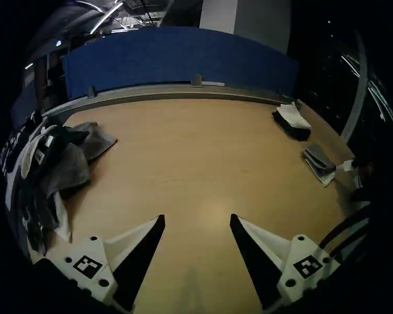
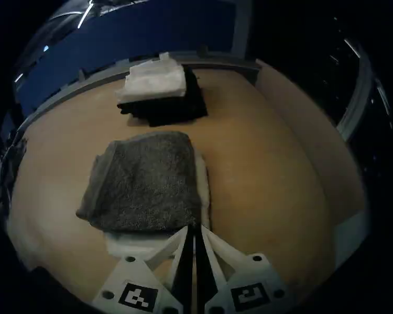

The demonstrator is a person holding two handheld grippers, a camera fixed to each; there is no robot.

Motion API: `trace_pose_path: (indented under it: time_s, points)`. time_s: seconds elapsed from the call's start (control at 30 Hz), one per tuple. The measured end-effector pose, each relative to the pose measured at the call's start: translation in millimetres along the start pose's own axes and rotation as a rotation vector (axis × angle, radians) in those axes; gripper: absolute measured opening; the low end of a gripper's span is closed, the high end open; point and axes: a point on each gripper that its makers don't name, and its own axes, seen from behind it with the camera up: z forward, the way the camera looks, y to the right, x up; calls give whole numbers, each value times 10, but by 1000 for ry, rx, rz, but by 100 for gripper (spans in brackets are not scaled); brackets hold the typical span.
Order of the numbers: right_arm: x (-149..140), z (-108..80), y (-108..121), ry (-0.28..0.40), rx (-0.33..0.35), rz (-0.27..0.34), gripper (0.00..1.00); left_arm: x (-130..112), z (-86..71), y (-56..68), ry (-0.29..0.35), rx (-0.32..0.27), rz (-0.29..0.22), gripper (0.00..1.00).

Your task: Fold towel

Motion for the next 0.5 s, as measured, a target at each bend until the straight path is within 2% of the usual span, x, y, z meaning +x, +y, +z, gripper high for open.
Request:
trace_pose_path:
  time_s: [0.2, 0.5]
  points:
    - [-78, 91, 11, -17, -19, 2, 28, -20, 3, 10, -1, 1, 1, 92]
    - [-84, -48, 74, 7, -39, -8, 68, 0, 8, -29, 2, 3, 0, 92]
